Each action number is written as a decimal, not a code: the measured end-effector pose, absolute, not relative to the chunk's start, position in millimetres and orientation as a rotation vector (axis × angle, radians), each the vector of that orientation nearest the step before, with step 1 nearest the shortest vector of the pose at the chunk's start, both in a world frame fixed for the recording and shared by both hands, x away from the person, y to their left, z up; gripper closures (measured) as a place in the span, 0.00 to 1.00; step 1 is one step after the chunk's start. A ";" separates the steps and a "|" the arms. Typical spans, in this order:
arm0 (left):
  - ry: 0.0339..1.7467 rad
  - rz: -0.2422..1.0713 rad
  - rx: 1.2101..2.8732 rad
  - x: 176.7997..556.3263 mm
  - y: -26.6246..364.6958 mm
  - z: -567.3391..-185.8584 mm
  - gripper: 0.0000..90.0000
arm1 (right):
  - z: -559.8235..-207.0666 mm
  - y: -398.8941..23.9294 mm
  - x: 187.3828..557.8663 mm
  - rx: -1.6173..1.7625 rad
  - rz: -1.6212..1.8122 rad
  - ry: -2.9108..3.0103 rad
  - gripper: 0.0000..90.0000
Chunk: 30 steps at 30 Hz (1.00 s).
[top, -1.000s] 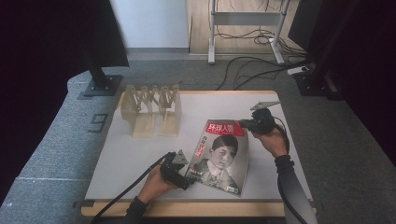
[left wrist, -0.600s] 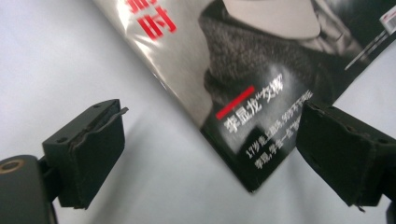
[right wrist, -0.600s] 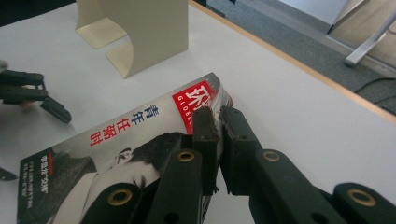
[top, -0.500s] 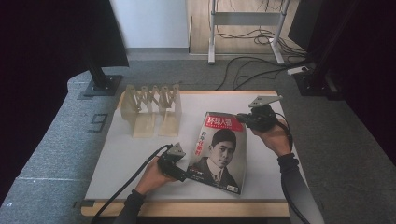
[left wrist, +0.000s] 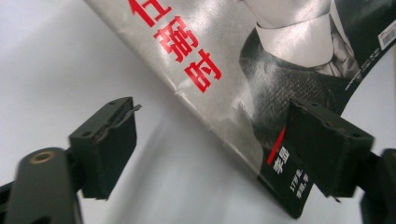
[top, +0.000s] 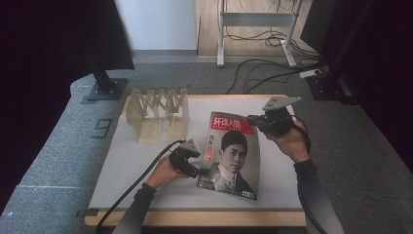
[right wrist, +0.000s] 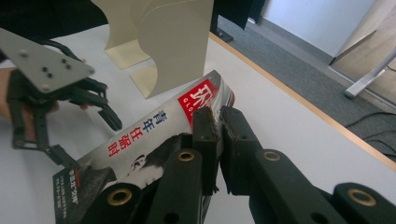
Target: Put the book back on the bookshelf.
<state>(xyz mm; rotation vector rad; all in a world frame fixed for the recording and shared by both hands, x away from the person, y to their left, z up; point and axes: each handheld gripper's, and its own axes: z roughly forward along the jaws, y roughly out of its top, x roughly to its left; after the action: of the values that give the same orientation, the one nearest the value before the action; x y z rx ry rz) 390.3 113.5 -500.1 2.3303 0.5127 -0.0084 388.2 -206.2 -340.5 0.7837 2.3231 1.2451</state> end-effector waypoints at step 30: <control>0.422 0.037 2.239 390.3 117.7 -466.8 0.93 | -312.1 -219.9 376.4 0.729 1.299 2.225 0.93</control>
<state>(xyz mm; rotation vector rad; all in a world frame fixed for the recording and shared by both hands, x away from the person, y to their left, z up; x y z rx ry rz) 390.3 117.7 -466.8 2.2395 0.4222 0.0375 376.4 -219.9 -312.1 0.7288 2.2250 1.2993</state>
